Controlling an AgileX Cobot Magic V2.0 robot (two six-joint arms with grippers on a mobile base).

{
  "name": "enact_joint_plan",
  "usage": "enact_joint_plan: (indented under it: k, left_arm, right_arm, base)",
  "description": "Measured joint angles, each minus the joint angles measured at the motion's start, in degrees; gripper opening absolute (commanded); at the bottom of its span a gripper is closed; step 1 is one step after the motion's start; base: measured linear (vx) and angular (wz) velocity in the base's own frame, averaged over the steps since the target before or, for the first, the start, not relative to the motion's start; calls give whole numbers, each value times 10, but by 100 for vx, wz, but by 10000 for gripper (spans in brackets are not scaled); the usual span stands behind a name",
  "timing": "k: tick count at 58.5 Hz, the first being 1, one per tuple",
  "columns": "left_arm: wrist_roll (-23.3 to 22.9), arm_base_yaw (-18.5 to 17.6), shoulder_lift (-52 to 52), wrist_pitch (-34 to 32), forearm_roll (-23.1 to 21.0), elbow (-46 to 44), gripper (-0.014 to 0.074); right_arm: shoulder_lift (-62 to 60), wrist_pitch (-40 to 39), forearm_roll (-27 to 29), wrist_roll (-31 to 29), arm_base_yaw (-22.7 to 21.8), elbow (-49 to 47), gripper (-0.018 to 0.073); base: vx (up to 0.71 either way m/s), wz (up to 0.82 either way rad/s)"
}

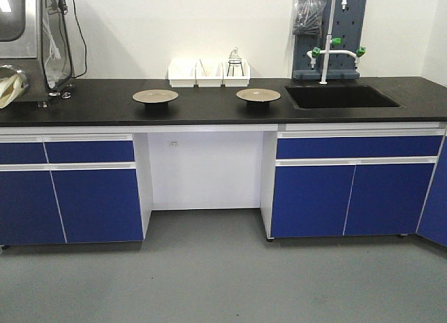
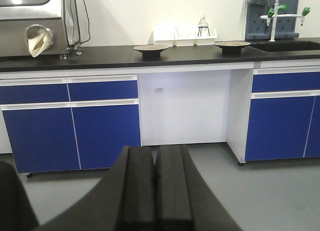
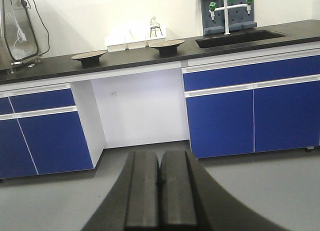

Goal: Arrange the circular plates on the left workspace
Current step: 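Drive the base toward the bench with the two tan plates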

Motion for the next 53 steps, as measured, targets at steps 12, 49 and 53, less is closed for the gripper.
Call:
enact_joint_plan:
  k: [12,49,53]
  left_arm:
    - [0,0,0,0,0,0,2]
    - [0,0,0,0,0,0,2]
    - [0,0,0,0,0,0,2]
  right_arm:
    - [0,0,0,0,0,0,-5]
    - [0,0,0,0,0,0,-5]
    - [0,0,0,0,0,0,-5]
  base:
    - [0,0]
    - [0,1]
    - [3,9]
